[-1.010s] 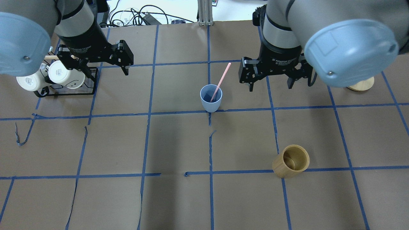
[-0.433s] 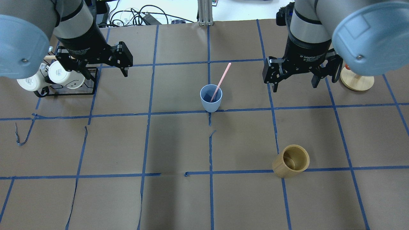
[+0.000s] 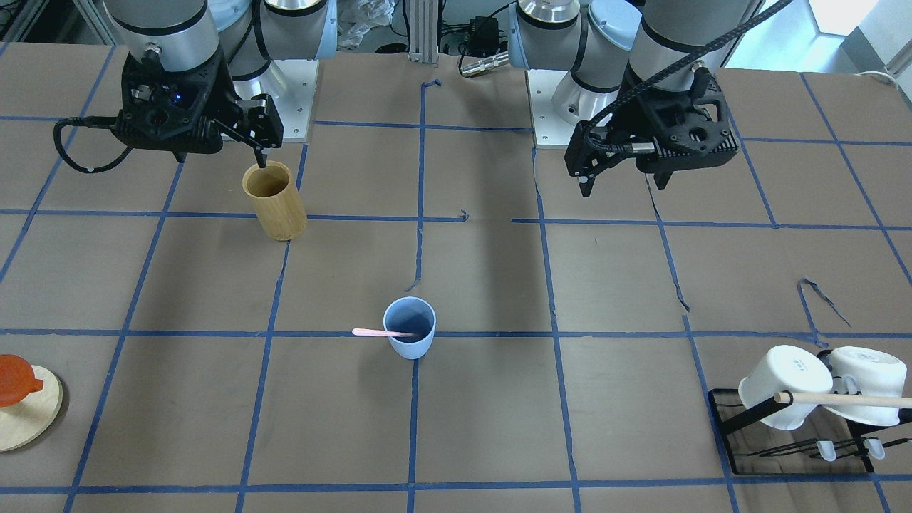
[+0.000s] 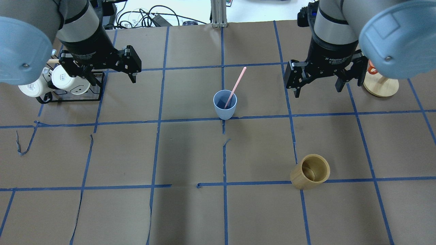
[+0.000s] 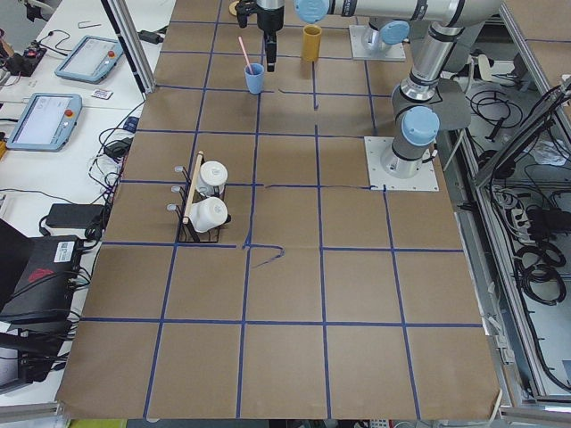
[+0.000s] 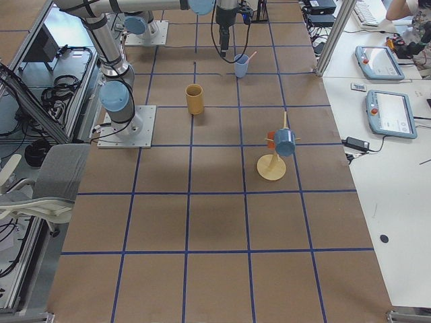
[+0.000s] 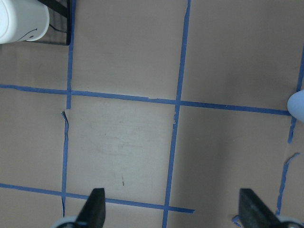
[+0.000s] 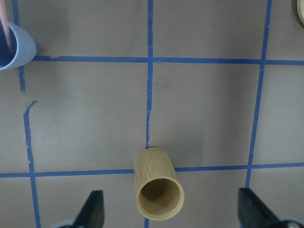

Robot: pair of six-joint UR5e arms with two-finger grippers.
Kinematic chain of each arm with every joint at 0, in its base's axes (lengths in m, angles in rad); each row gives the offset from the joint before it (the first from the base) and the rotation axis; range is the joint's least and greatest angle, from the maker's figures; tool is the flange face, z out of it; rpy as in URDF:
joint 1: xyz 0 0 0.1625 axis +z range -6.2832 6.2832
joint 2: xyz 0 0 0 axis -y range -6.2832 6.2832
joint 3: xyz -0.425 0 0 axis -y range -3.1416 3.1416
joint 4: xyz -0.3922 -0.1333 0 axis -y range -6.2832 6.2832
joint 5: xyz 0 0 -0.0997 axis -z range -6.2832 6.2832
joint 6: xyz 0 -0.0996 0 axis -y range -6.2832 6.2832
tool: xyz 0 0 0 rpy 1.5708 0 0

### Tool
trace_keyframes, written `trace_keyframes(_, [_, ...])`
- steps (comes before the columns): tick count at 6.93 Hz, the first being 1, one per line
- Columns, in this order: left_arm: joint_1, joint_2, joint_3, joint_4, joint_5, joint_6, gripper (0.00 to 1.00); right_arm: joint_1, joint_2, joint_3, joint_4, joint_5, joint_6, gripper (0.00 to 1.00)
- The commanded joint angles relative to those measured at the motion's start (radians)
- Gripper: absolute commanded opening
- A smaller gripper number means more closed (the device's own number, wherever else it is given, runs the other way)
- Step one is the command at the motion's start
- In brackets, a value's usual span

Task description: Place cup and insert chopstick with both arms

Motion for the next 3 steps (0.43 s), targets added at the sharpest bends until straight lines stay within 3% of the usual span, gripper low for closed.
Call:
trace_keyframes(1, [0.001,0.001,0.001,-0.004,-0.004,0.0,1.0,-0.007,-0.005,0.0,0.005,0.002,0.009,1.0])
trace_keyframes(2, [0.0,0.001,0.0,-0.005,-0.002,0.0,1.0,-0.007,-0.007,-0.001,0.003,0.078,0.014,1.0])
trace_keyframes(3, [0.0,0.002,0.0,-0.005,-0.001,0.0,1.0,-0.007,-0.008,0.0,-0.002,0.092,0.044,1.0])
